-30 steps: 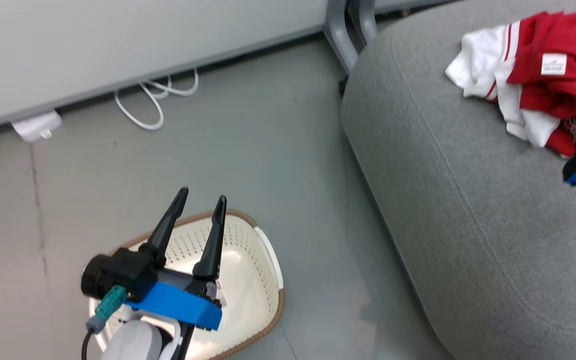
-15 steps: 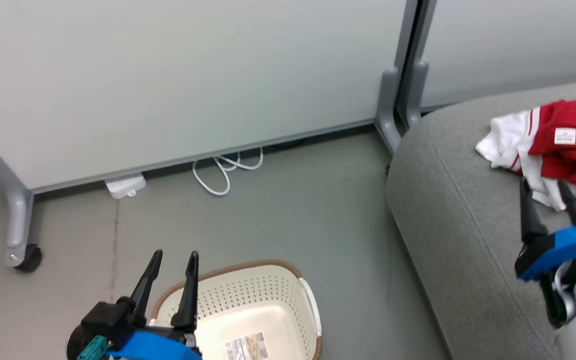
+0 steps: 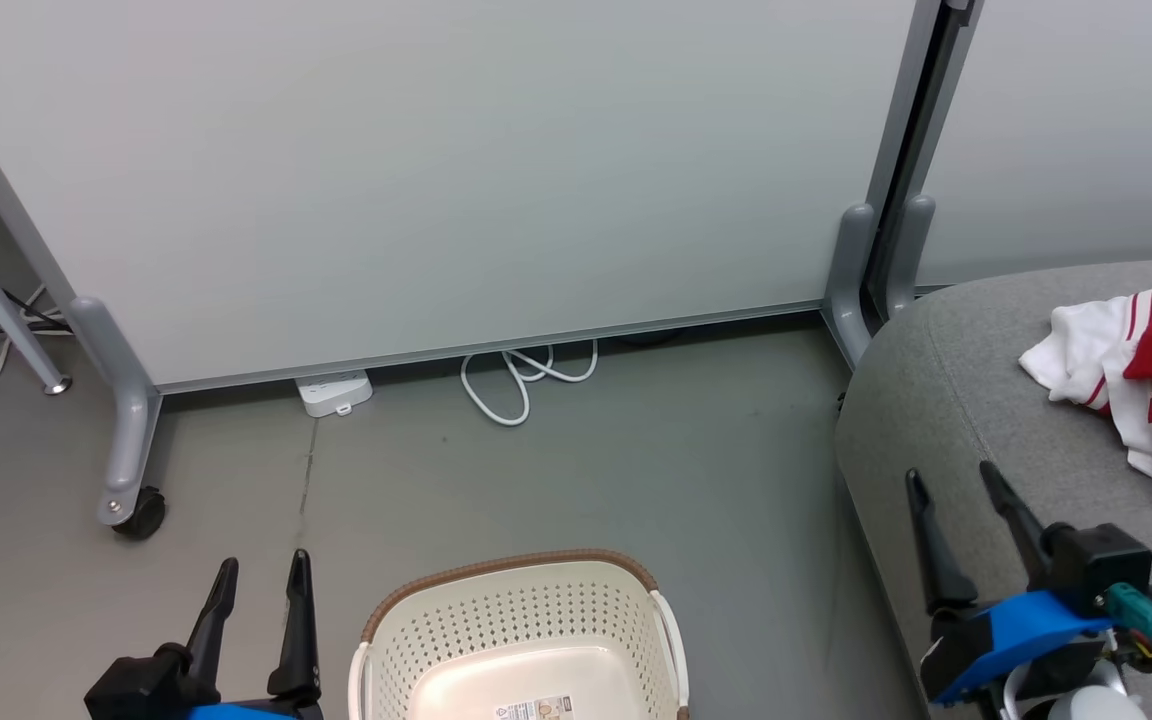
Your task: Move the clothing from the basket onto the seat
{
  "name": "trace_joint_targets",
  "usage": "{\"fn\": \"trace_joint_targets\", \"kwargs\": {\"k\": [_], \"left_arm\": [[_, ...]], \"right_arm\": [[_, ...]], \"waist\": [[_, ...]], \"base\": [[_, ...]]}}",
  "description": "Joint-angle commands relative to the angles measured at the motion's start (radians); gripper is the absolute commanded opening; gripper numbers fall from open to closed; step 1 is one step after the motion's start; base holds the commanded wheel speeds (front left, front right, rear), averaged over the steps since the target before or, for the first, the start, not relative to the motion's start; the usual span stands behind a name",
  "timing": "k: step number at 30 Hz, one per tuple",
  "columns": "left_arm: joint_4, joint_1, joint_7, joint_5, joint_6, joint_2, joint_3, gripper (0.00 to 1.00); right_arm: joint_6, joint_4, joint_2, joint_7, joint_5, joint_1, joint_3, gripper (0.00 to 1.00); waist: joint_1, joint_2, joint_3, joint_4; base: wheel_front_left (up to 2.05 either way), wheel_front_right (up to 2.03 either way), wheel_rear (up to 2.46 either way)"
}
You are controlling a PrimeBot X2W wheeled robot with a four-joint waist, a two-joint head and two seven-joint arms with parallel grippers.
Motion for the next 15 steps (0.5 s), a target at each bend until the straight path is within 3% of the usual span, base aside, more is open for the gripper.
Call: {"fn": "trace_joint_targets", "kwargs": {"k": [1,15], "left_arm": [[0.004,0.01,-0.003,0.004,-0.002,0.002,0.008,1.0],[0.033,0.015,-0.003,0.001,-0.002,0.0,-0.001,1.0]], "right_arm": [[0.0,-0.01,0.004,0.006,-0.008,0.02,0.006,1.0],[0.0,-0.061,0.022,0.035,-0.014,0.068,0.059,1.0]], "waist": [[0.0002,-0.0001,-0.001,0.004],[0.0002,-0.0001,0.001,0.03]], "base": [[0.0,0.0,0.0],[0.0,0.0,0.0]]}}
